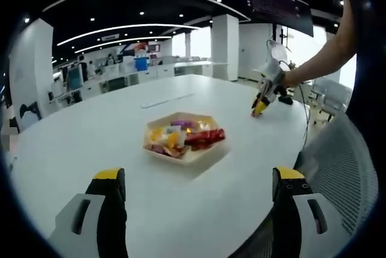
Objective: Place the target food into the container with the food tongs after gripping and lifting it, then release it inside without dropping or visibly crushing the food.
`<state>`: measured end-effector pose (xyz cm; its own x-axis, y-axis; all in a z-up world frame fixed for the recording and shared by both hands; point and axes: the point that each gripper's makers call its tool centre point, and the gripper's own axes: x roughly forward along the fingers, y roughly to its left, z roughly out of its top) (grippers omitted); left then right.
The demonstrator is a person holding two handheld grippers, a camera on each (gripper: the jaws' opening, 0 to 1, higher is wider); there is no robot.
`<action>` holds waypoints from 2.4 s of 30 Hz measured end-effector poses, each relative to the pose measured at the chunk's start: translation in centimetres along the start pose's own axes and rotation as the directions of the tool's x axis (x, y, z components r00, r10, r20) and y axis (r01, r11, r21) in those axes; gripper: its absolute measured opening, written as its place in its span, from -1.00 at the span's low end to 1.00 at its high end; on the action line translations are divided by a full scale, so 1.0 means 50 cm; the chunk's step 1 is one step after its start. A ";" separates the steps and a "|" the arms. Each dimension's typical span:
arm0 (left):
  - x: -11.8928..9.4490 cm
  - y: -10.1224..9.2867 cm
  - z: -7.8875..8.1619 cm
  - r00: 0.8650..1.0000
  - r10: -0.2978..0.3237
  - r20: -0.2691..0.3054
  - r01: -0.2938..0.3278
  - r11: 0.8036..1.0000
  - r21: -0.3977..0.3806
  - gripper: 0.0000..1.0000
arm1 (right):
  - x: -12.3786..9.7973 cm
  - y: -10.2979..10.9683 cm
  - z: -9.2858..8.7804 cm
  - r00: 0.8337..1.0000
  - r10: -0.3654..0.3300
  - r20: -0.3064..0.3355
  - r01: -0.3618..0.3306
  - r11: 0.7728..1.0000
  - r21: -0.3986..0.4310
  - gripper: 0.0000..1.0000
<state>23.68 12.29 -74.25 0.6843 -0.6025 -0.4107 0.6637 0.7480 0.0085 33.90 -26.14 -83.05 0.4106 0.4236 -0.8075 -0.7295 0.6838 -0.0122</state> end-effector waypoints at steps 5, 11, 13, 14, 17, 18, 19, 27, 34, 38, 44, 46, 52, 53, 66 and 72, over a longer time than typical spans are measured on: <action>0.000 -0.001 0.001 1.000 -0.001 0.000 0.001 1.000 0.003 0.97 | 0.002 0.004 0.001 1.000 0.000 -0.015 0.000 1.000 -0.003 -0.56; -0.002 0.001 0.003 1.000 0.004 0.007 -0.004 1.000 0.001 0.96 | 0.006 0.013 0.006 0.997 0.005 -0.070 -0.006 1.000 -0.004 -0.65; -0.002 0.003 0.003 1.000 0.007 0.007 -0.007 1.000 -0.001 0.95 | 0.008 0.009 0.004 0.997 0.012 -0.074 -0.012 1.000 -0.008 -0.67; -0.002 0.005 0.002 1.000 0.009 0.007 -0.009 1.000 -0.002 0.95 | 0.006 0.006 0.003 0.997 0.013 -0.073 -0.014 1.000 -0.008 -0.67; -0.003 0.006 0.003 1.000 0.011 0.009 -0.011 1.000 -0.005 0.95 | 0.002 -0.008 0.001 0.998 0.013 -0.063 -0.008 0.998 0.067 -0.68; -0.003 0.007 0.003 1.000 0.011 0.009 -0.011 1.000 -0.006 0.95 | 0.001 -0.011 0.001 0.998 0.014 -0.063 -0.010 0.998 0.060 -0.68; -0.003 0.007 0.003 1.000 0.010 0.010 -0.010 1.000 -0.006 0.95 | 0.001 -0.008 0.001 0.998 0.015 -0.068 -0.011 0.999 0.053 -0.68; -0.003 0.006 0.003 1.000 0.006 0.010 -0.006 1.000 -0.003 0.94 | -0.013 -0.001 0.021 0.997 0.020 -0.075 -0.019 1.000 0.012 -0.67; -0.004 0.009 0.009 1.000 0.014 0.028 -0.015 1.000 0.010 0.99 | -0.046 -0.018 0.052 0.997 0.027 -0.072 -0.027 1.000 0.003 -0.65; -0.004 0.006 0.009 1.000 0.003 0.031 -0.004 1.000 0.003 0.99 | -0.063 -0.034 0.070 0.997 0.016 -0.071 -0.017 1.000 -0.014 -0.65; -0.007 0.002 0.020 0.998 -0.013 0.063 0.013 1.000 -0.006 0.99 | -0.089 -0.056 0.100 0.998 0.006 -0.069 -0.007 1.000 -0.022 -0.65; -0.010 0.006 0.029 0.996 -0.009 0.089 0.010 1.000 -0.013 0.99 | -0.098 -0.063 0.111 0.998 -0.001 -0.066 -0.001 1.000 -0.029 -0.65; -0.011 0.011 0.033 0.995 0.000 0.100 0.002 1.000 -0.022 0.99 | -0.118 -0.070 0.134 0.998 -0.004 -0.061 0.002 1.000 -0.029 -0.66; -0.012 0.012 0.034 0.995 0.003 0.102 0.000 1.000 -0.023 0.99 | -0.120 -0.073 0.138 0.998 -0.009 -0.064 0.007 0.999 -0.039 -0.66; -0.013 0.011 0.040 0.993 -0.001 0.114 0.004 1.000 -0.025 0.99 | -0.166 -0.085 0.198 0.998 -0.013 -0.054 0.009 0.996 -0.084 -0.65; -0.015 0.011 0.044 0.993 0.005 0.122 -0.002 1.000 -0.025 0.99 | -0.166 -0.085 0.204 0.998 -0.017 -0.055 0.012 0.995 -0.094 -0.64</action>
<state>24.20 12.54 -71.93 0.7194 -0.6281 -0.2966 0.6544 0.7560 -0.0139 39.16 -26.50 -70.30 0.3924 0.3790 -0.8381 -0.7730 0.6297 -0.0772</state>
